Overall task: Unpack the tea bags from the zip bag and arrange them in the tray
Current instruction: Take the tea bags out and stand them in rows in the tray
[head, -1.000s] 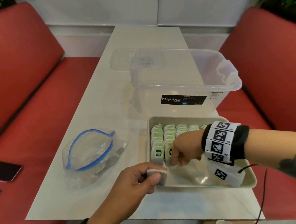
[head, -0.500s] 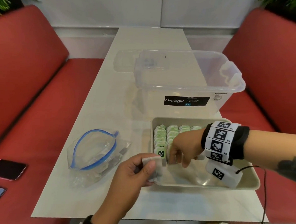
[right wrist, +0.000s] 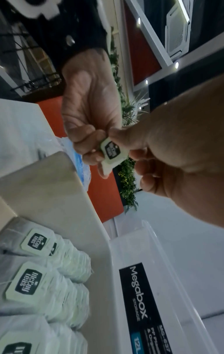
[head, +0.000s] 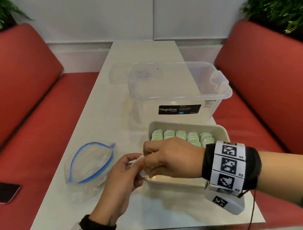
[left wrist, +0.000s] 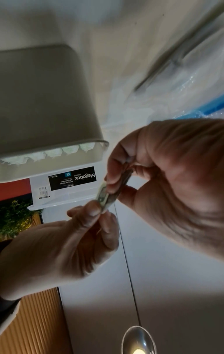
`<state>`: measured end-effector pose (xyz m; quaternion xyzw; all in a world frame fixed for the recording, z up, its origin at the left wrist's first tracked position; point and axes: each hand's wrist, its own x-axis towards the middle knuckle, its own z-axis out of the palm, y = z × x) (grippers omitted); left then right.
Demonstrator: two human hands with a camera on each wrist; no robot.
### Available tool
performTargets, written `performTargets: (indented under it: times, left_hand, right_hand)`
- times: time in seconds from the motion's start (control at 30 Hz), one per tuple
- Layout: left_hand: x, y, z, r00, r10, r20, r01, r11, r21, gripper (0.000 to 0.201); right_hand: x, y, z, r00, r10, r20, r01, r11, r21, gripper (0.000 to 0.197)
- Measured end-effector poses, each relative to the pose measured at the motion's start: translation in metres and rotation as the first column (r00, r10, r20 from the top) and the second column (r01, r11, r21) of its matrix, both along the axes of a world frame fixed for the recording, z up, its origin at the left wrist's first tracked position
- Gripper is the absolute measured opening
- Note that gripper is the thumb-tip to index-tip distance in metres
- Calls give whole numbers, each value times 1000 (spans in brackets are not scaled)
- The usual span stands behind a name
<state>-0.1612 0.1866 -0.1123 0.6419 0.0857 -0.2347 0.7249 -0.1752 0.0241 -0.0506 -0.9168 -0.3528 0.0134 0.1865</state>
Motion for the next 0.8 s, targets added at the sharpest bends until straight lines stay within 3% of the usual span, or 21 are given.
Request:
performTargets:
  times: [0.07, 0.1, 0.13, 0.2, 0.23, 0.3, 0.47, 0.6, 0.67, 0.8]
  left_hand:
    - [-3, 0, -1, 996, -52, 65, 46, 995, 86, 15]
    - [-4, 1, -4, 980, -111, 162, 76, 975, 207, 18]
    - [-5, 4, -8, 932, -209, 295, 91, 926, 367, 19]
    - [-7, 10, -14, 747, -469, 471, 85, 770, 632, 18]
    - [-9, 12, -16, 672, -566, 479, 97, 707, 700, 15]
    - [-12, 14, -22, 594, -665, 452, 130, 634, 762, 11]
    - [-19, 14, -27, 568, -677, 467, 106, 623, 775, 8]
    - [-26, 14, -23, 572, -712, 406, 170, 588, 791, 11]
    - [-27, 13, -20, 569, -731, 378, 202, 569, 797, 13]
    - [-21, 9, -15, 604, -642, 472, 126, 662, 739, 32]
  right_hand:
    - [7, -5, 5, 993, -95, -70, 99, 993, 62, 9]
    - [11, -9, 9, 978, -156, -142, 170, 981, 95, 8]
    - [16, -14, 13, 955, -213, -204, 241, 963, 122, 7]
    - [25, -25, 19, 908, -318, -272, 363, 922, 132, 6]
    - [29, -30, 21, 889, -362, -281, 404, 909, 106, 6]
    - [35, -42, 20, 854, -434, -287, 454, 891, 1, 11]
    - [39, -55, 13, 789, -522, -324, 500, 852, -154, 9]
    - [40, -55, 16, 804, -563, -190, 511, 818, -265, 9]
    - [40, -55, 17, 813, -551, -189, 504, 828, -245, 12]
    - [37, -53, 17, 804, -519, -289, 496, 854, -156, 13]
